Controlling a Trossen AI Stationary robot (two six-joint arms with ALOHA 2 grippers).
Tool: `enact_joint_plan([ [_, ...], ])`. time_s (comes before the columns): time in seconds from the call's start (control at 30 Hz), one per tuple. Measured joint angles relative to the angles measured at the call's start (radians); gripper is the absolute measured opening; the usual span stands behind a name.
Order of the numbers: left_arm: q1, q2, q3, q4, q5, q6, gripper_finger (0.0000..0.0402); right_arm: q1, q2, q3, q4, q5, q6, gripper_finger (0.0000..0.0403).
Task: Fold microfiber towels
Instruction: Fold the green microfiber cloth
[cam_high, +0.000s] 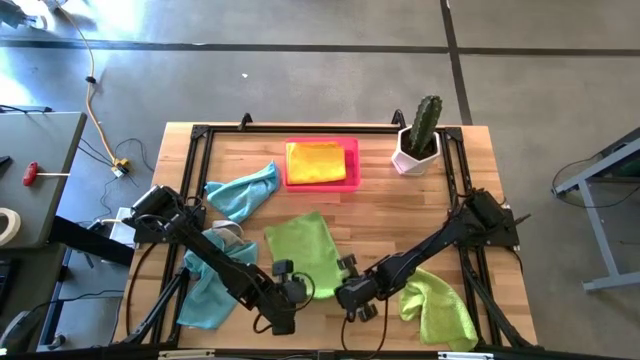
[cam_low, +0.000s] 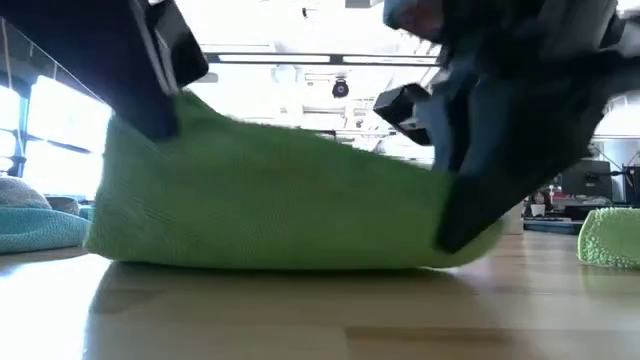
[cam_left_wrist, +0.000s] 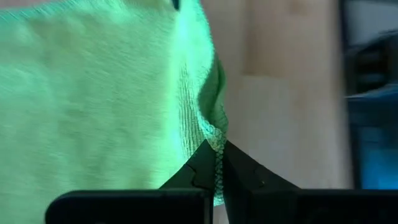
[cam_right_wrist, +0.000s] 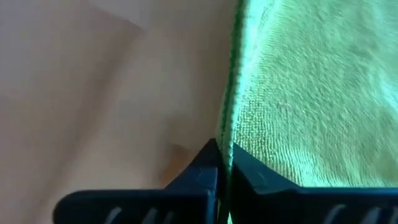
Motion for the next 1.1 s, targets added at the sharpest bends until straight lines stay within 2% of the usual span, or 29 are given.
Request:
enact_joint_plan([
  [0.13,-0.015,0.0,0.0,0.117,0.124,0.001,0.0005,-0.006,-0.003,0.066,-0.039,-0.223,0.001,0.0001],
  [0.23,-0.028,-0.007,0.0,0.139,0.162,0.003,0.0005,-0.01,-0.003,0.116,-0.073,-0.299,-0.017,0.0002],
  [0.3,-0.031,-0.011,0.0,0.131,0.159,0.004,0.0005,-0.016,-0.003,0.159,-0.131,-0.288,-0.057,0.0001],
  [0.43,-0.028,-0.031,0.001,0.026,0.112,0.004,0.0005,-0.045,-0.003,0.206,-0.22,-0.162,-0.155,0.0001],
  [0.57,-0.011,-0.048,-0.001,-0.15,0.004,0.01,0.0005,-0.114,-0.003,0.212,-0.258,-0.091,-0.21,0.0001],
  [0.67,0.005,-0.048,0.0,-0.254,-0.082,0.007,0.0005,-0.178,-0.003,0.198,-0.262,-0.088,-0.235,0.0001],
  [0.93,0.076,-0.038,0.0,-0.409,-0.204,0.023,0.0005,-0.325,-0.003,0.164,-0.259,-0.09,-0.296,0.0001],
  [1.1,0.125,-0.028,-0.001,-0.457,-0.211,0.023,0.0005,-0.372,-0.003,0.164,-0.239,-0.09,-0.362,0.0001],
])
